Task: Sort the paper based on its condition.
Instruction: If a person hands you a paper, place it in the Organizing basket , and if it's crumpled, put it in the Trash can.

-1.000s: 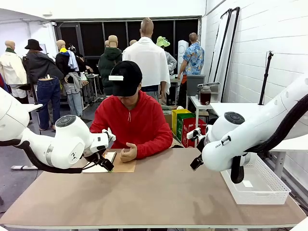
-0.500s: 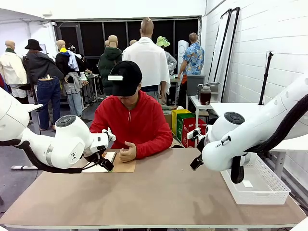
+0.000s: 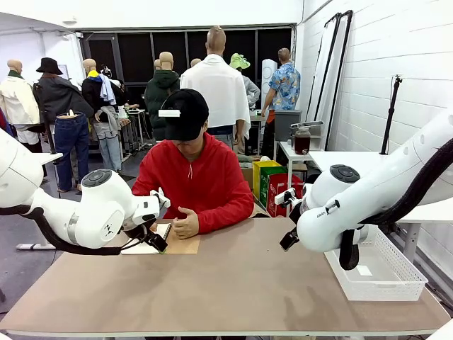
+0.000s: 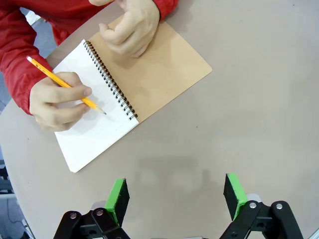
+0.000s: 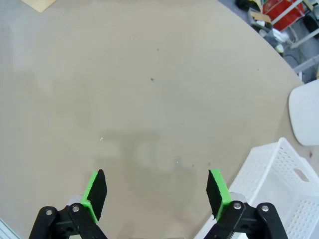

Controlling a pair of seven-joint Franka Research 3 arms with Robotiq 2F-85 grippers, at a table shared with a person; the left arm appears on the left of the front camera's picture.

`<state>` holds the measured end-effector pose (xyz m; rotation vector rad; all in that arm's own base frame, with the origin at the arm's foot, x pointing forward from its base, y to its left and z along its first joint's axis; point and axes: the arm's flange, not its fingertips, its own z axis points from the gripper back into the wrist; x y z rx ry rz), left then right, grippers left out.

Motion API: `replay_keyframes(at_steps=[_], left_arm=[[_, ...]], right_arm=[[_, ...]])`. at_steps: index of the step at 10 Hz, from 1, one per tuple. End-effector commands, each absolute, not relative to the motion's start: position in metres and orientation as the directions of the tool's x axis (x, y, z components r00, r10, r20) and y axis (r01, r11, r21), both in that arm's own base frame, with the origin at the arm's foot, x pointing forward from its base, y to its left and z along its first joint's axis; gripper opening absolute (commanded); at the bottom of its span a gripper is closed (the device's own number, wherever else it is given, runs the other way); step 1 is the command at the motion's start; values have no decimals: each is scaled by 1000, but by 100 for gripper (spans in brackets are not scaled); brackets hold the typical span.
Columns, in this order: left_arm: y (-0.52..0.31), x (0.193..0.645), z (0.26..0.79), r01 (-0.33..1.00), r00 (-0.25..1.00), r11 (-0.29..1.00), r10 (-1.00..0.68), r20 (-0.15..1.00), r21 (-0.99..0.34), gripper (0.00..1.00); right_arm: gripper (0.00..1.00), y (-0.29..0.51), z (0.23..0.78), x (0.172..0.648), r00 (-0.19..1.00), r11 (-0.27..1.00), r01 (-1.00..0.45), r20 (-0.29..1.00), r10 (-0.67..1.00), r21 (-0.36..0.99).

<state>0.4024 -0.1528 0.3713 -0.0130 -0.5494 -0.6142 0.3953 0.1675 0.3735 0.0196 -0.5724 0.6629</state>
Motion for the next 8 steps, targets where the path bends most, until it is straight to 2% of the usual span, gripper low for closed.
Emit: replay_keyframes(at_steps=[1, 3, 8], left_arm=[[-151, 403, 371, 547, 682, 825, -539, 494, 145, 100], [-153, 402, 371, 550, 679, 822, -544, 493, 148, 100], [-152, 378, 448, 544, 637, 823, -531, 560, 162, 100]], right_arm=[[100, 167, 373, 395, 641, 794, -586, 508, 575, -160], [100, 167, 373, 395, 640, 794, -587, 508, 576, -161], [100, 156, 451, 362, 586, 785, -612, 609, 535, -101]])
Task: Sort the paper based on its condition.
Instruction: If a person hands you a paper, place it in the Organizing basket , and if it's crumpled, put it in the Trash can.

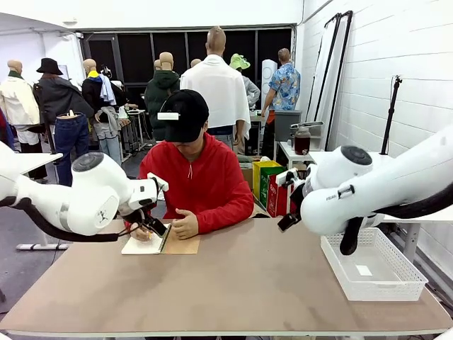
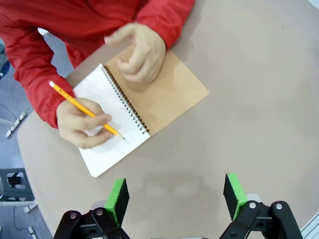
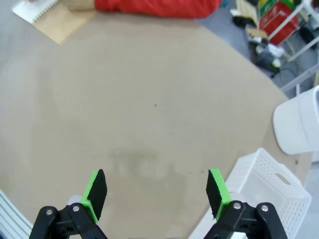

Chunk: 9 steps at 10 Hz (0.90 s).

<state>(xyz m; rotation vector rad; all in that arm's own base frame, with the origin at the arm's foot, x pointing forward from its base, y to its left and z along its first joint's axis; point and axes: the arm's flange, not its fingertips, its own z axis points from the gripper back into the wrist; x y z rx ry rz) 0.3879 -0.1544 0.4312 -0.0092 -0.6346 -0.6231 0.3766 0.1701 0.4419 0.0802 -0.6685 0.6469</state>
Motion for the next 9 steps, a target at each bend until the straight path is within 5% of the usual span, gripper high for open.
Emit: replay_keyframes(at_steps=[1, 9], left_arm=[[-153, 373, 462, 528, 635, 830, -528, 564, 182, 100], [-158, 336, 531, 523, 583, 820, -542, 605, 231, 100]], right_arm=[[100, 154, 464, 356, 569, 782, -614, 624, 535, -110], [100, 147, 513, 324, 482, 739, -660, 680, 552, -131]])
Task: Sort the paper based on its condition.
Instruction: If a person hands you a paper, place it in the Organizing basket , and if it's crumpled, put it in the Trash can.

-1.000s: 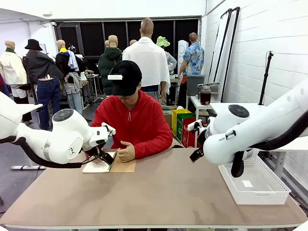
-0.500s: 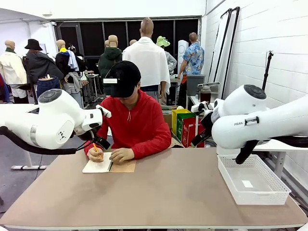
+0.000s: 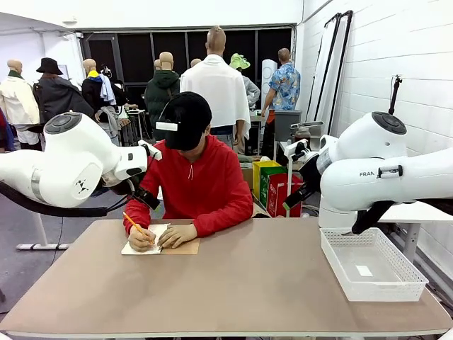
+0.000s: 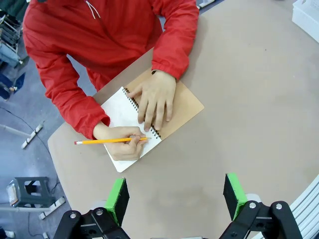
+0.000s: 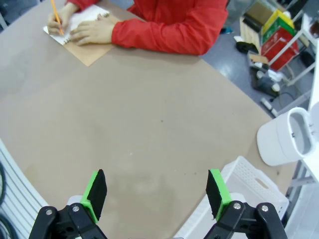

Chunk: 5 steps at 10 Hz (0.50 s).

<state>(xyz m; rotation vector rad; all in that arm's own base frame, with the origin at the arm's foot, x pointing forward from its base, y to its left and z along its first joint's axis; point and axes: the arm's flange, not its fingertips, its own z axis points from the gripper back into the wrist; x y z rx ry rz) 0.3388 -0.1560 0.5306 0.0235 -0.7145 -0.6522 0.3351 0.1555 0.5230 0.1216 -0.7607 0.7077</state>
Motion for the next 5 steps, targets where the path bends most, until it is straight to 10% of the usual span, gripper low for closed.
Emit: replay_keyframes(at_steps=[1, 5], left_arm=[[-158, 334, 532, 521, 583, 821, -542, 606, 233, 100], [-155, 336, 536, 542, 560, 806, -559, 612, 239, 100]], right_arm=[[100, 148, 516, 321, 474, 740, -658, 687, 551, -138], [100, 156, 531, 330, 487, 758, -634, 683, 545, -152]])
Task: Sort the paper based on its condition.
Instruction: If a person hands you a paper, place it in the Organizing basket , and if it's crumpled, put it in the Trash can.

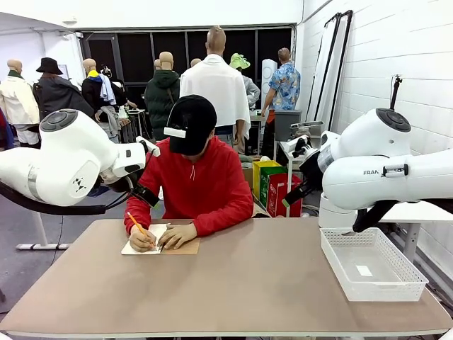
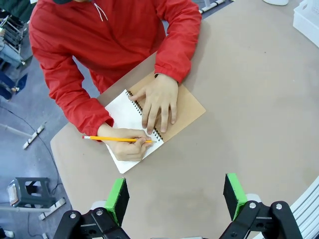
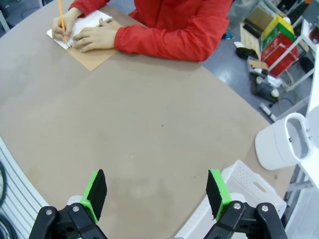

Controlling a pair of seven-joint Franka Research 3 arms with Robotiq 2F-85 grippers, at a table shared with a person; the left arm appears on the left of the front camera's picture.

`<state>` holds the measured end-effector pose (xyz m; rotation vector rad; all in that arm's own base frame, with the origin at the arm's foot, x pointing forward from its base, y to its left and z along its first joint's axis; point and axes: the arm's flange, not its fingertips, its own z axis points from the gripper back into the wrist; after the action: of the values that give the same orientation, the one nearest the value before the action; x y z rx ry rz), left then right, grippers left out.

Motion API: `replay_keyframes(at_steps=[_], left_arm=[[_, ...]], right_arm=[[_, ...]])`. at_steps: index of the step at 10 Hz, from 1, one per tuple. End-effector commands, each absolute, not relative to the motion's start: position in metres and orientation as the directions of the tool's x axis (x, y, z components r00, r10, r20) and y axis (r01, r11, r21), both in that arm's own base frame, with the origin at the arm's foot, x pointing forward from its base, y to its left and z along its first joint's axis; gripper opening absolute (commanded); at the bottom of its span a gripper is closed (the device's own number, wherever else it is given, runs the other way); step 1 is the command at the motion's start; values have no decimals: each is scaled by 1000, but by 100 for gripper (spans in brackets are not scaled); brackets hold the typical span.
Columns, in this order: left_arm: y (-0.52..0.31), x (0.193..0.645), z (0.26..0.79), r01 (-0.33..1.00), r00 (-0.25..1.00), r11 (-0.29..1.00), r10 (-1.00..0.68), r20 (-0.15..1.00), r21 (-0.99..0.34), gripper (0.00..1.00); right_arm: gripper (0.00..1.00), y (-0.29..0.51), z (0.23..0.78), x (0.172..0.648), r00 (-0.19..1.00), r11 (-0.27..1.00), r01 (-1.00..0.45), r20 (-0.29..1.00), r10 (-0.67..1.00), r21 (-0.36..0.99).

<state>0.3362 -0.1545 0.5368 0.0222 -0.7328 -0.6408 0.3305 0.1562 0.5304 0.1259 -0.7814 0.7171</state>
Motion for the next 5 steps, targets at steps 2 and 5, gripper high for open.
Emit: replay_keyframes(at_steps=[2, 5], left_arm=[[-155, 336, 536, 542, 560, 806, -559, 612, 239, 100], [-155, 336, 536, 542, 560, 806, -559, 612, 239, 100]], right_arm=[[100, 156, 531, 330, 487, 758, -634, 683, 545, -152], [100, 156, 531, 330, 487, 758, -634, 683, 545, -152]])
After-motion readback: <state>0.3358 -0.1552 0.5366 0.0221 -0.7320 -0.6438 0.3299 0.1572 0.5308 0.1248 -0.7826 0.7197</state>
